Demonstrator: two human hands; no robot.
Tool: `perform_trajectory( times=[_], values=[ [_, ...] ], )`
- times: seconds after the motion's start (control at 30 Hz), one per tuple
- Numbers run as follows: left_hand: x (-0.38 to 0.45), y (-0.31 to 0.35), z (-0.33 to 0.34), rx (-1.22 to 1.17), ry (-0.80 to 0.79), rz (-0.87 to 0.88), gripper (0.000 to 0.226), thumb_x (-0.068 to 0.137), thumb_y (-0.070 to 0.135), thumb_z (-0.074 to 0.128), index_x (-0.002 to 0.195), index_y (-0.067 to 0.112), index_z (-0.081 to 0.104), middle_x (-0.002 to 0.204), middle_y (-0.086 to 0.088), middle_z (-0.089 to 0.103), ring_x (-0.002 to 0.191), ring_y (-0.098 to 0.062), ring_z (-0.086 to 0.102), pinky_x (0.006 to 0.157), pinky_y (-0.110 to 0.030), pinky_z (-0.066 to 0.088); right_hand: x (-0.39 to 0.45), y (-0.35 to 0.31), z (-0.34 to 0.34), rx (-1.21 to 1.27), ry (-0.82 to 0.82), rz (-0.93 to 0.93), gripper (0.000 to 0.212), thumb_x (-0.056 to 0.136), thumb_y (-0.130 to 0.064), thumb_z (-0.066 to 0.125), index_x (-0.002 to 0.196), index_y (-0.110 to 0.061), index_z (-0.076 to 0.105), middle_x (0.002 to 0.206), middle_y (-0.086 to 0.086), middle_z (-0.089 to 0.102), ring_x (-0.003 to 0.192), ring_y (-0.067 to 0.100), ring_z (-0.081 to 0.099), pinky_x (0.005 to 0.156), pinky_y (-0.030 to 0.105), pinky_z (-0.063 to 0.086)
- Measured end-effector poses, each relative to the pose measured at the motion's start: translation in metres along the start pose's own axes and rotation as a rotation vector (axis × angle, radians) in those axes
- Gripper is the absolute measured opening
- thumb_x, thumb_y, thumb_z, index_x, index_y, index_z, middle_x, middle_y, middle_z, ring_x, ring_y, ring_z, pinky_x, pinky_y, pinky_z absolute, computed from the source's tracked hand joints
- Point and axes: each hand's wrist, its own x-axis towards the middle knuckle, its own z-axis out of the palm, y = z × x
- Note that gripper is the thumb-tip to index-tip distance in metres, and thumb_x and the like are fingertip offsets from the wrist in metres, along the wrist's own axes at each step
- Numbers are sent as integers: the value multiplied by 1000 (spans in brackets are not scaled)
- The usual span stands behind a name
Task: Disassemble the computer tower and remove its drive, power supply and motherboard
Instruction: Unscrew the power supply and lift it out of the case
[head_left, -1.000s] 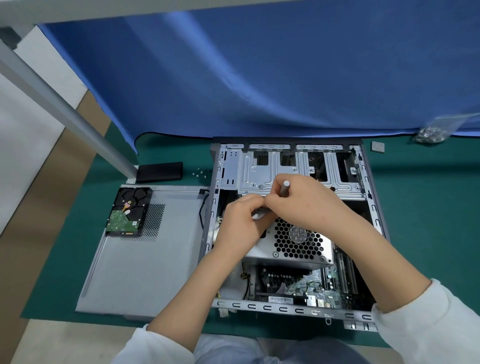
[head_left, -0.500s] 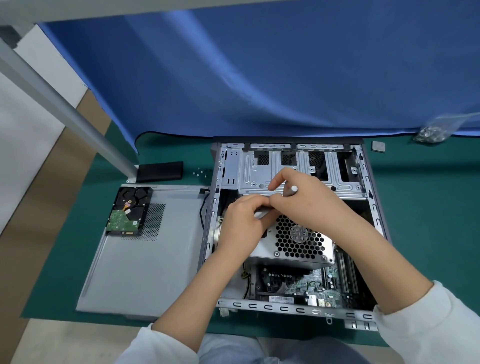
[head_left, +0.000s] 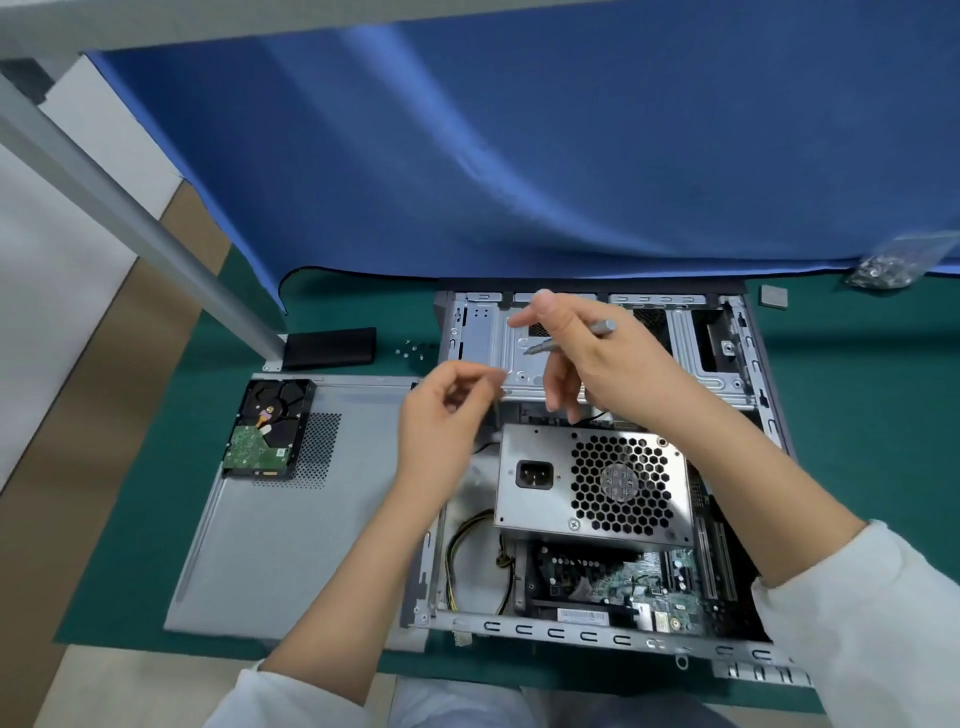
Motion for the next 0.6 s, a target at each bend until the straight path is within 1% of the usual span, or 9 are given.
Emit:
perform_trajectory(
  times=[0.03,0.1,0.17,0.23,0.3,0.37,0.47,0.53,0.6],
  values=[
    [5,-3,-8,2,34,-11,6,87,18,66,82,22,68,74,7,69,69,-6,62,65,-15,48,9,3,2,-40,-15,3,45,91,-62,34,106,-30,62,48,3,60,47,18,61,52,21,47],
    [16,-10,-25,31,81,-52,7,87,19,66,82,23,68,76,10,68,70,-1,60,69,-12,47,30,13,7,-211,-53,21,34,95,-53,39,100,-29,62,46,1,58,51,17,63,67,28,49],
    [30,-18,-41,47,127,-136,7,87,22,65,83,28,68,77,12,69,70,-1,59,69,-11,48,54,25,12,-413,-113,53,23,95,-43,48,91,-24,60,54,-5,57,50,11,58,61,26,44],
    [45,-31,-56,32,171,-219,8,88,20,64,86,27,68,79,11,69,70,-1,59,66,-9,48,78,36,19,-568,-178,87,17,92,-39,57,88,-22,56,68,-10,55,57,4,51,55,25,36],
    [62,-46,-68,56,172,-282,9,90,15,62,95,20,68,84,6,68,71,-4,58,66,-9,49,99,44,28,-670,-225,128,17,88,-35,63,89,-21,53,79,-7,55,64,7,50,55,27,35],
    [79,-63,-75,145,141,-325,15,90,11,61,104,12,68,87,1,67,72,-7,56,71,-13,49,117,51,36,-699,-262,174,20,86,-29,68,92,-17,54,85,0,58,69,16,55,57,28,41],
    [105,-86,-81,361,115,-335,17,90,12,62,104,10,70,91,-4,68,78,-12,58,80,-24,49,137,51,40,-683,-354,270,22,83,-25,72,93,-13,57,91,9,66,80,28,66,67,35,55],
    [120,-99,-82,537,82,-305,16,89,14,62,102,12,72,96,-2,69,83,-12,59,78,-21,45,143,50,41,-707,-418,318,21,84,-25,71,93,-10,60,95,11,69,81,27,66,70,34,56],
    [136,-110,-81,654,49,-288,17,89,14,62,102,13,73,99,-2,71,85,-11,59,76,-18,41,146,49,42,-738,-447,346,20,88,-23,66,97,-6,59,95,9,69,72,24,64,65,32,54]
  ],
)
